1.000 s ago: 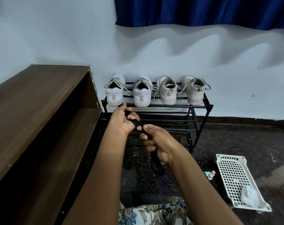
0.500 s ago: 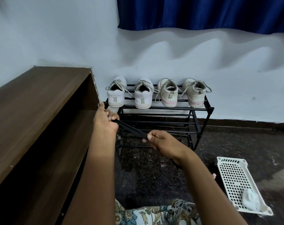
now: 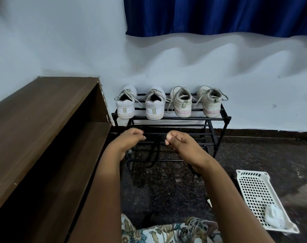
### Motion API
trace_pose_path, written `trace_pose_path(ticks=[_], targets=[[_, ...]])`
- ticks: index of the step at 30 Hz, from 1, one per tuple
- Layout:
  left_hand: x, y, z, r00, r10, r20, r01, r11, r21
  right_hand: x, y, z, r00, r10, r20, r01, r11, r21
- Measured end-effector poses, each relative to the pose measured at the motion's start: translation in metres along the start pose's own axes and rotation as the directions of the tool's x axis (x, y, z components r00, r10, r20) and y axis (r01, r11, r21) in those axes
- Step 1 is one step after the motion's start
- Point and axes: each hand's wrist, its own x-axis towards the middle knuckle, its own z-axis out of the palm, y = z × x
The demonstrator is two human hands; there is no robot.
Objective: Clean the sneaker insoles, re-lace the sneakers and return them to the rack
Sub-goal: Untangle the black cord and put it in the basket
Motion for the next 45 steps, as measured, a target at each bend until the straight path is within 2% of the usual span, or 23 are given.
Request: trace_pose_path(ticks=[1, 3, 6, 10, 12, 16, 18, 21, 24, 27, 29, 32, 36, 39, 41, 45], targets=[[-0.006, 0.006, 0.003, 0.987, 0.078, 0.141, -0.071, 0.996, -0.050, 0.000, -0.001, -0.001, 1.000, -0.002, 0.006, 0.002, 1.000, 0.007], [-0.016, 0.014, 0.010, 0.908, 0.222, 0.356, -0.165, 0.969, -0.184, 0.001, -0.002, -0.004, 1.000, 0.007, 0.011, -0.007, 0.999, 0.045], [-0.022, 0.022, 0.021, 0.826, 0.299, 0.478, -0.203, 0.949, -0.243, -0.001, -0.002, -0.011, 1.000, 0.029, 0.009, -0.029, 0.994, 0.103], [-0.024, 0.030, 0.038, 0.870, 0.293, 0.396, -0.289, 0.955, -0.071, -0.006, -0.006, -0.019, 0.999, 0.029, 0.021, -0.031, 0.994, 0.105], [-0.021, 0.029, 0.044, 0.882, 0.316, 0.349, -0.312, 0.948, -0.067, -0.006, -0.006, -0.019, 0.999, 0.035, 0.013, -0.036, 0.990, 0.140], [-0.019, 0.036, 0.051, 0.899, 0.373, 0.230, -0.295, 0.903, -0.311, -0.003, 0.002, -0.015, 0.996, 0.085, -0.018, -0.078, 0.970, 0.230], [-0.019, 0.039, 0.050, 0.913, 0.380, 0.150, -0.270, 0.837, -0.475, 0.000, 0.007, -0.011, 0.993, 0.120, -0.020, -0.111, 0.958, 0.263], [-0.017, 0.041, 0.045, 0.926, 0.370, 0.077, -0.247, 0.747, -0.618, 0.000, 0.006, -0.005, 0.992, 0.125, -0.020, -0.112, 0.942, 0.317], [-0.018, 0.042, 0.039, 0.944, 0.328, 0.046, -0.181, 0.629, -0.756, 0.002, 0.007, 0.000, 0.989, 0.146, -0.018, -0.135, 0.947, 0.291], [-0.020, 0.044, 0.034, 0.943, 0.327, 0.065, -0.124, 0.525, -0.842, 0.006, 0.013, 0.006, 0.984, 0.158, -0.080, -0.139, 0.969, 0.205], [-0.021, 0.045, 0.032, 0.948, 0.312, 0.071, -0.089, 0.469, -0.879, 0.006, 0.013, 0.009, 0.982, 0.173, -0.076, -0.150, 0.958, 0.244], [-0.020, 0.045, 0.027, 0.955, 0.293, 0.056, -0.053, 0.353, -0.934, 0.004, 0.010, 0.016, 0.971, 0.226, 0.074, -0.236, 0.881, 0.410], [-0.019, 0.044, 0.022, 0.970, 0.242, 0.020, -0.070, 0.355, -0.932, 0.004, 0.013, 0.023, 0.941, 0.277, 0.196, -0.339, 0.777, 0.530], [-0.016, 0.045, 0.022, 0.980, 0.195, -0.036, -0.106, 0.363, -0.926, 0.006, 0.013, 0.031, 0.910, 0.285, 0.300, -0.414, 0.633, 0.654], [-0.014, 0.045, 0.021, 0.982, 0.177, -0.071, -0.128, 0.333, -0.934, 0.008, 0.013, 0.036, 0.902, 0.293, 0.315, -0.429, 0.556, 0.712], [-0.013, 0.044, 0.020, 0.978, 0.189, -0.091, -0.137, 0.247, -0.959, 0.008, 0.008, 0.046, 0.905, 0.342, 0.254, -0.403, 0.494, 0.770]])
